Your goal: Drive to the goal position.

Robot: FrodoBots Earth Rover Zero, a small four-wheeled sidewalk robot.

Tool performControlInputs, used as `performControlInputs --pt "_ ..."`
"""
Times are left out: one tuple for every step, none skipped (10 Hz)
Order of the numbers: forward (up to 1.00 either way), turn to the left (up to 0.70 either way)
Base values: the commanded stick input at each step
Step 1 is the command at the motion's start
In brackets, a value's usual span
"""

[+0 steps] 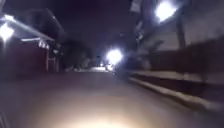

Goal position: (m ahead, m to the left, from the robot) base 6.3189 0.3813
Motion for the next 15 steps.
performControlInputs --pt "0.70 0.00" --pt "0.70 0.00" --pt "0.70 0.00" --pt "0.70 0.00" --pt "0.70 0.00" --pt "0.70 0.00" --pt "0.70 0.00" --pt "0.70 0.00" --pt "0.70 0.00" --pt "0.70 -0.35" --pt "0.70 -0.35" --pt "0.70 -0.35" --pt "0.70 -0.35" --pt "0.70 -0.35" --pt "0.70 -0.06"
